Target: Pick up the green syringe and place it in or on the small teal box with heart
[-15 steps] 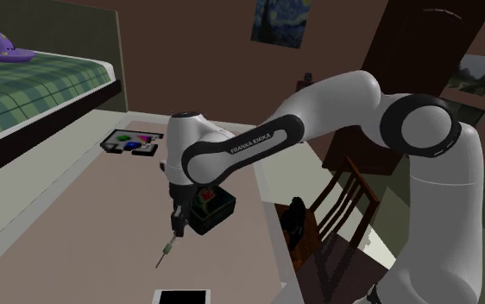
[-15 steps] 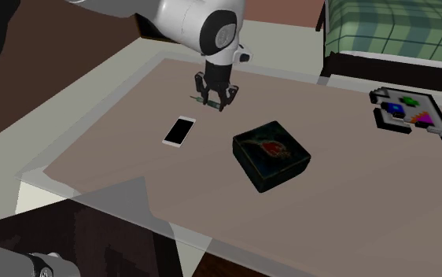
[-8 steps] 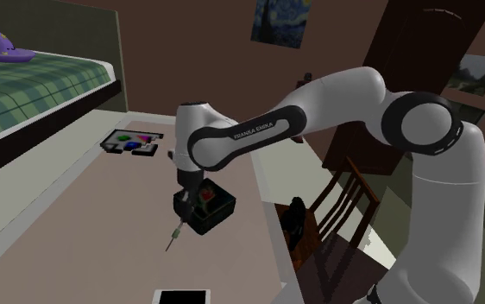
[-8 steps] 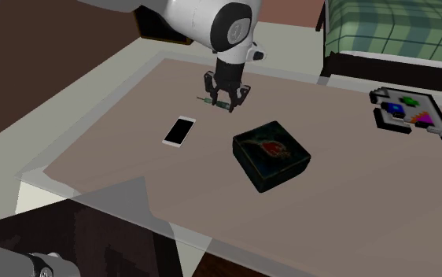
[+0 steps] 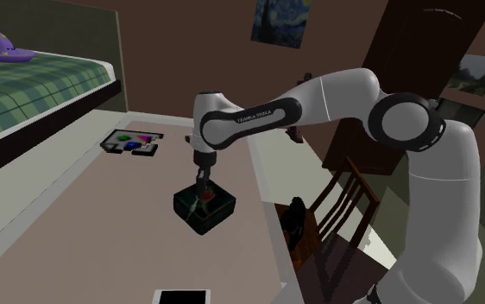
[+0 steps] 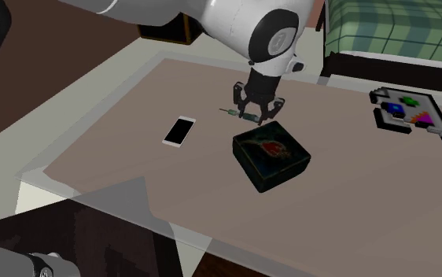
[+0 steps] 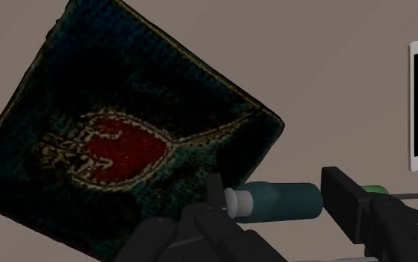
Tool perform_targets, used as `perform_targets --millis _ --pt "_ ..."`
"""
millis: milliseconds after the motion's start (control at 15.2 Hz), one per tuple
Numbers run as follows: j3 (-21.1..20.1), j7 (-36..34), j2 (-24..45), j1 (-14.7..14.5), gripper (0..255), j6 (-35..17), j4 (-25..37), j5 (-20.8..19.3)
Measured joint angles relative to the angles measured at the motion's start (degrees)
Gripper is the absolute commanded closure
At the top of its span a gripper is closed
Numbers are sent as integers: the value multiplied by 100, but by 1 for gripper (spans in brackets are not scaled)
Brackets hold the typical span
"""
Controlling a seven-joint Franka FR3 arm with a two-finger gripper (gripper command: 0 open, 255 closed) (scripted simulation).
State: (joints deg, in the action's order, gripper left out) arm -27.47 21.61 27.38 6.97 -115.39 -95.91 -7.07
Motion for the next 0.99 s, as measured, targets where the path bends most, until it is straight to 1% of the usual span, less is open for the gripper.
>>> perform_targets --millis 264,528,660,990 --pt "139 381 216 220 255 209 397 -55" --pt "294 788 569 407 255 578 1095 -135" --pt "347 914 693 471 255 612 1245 -167" --pt "393 955 841 494 255 374 1140 -218"
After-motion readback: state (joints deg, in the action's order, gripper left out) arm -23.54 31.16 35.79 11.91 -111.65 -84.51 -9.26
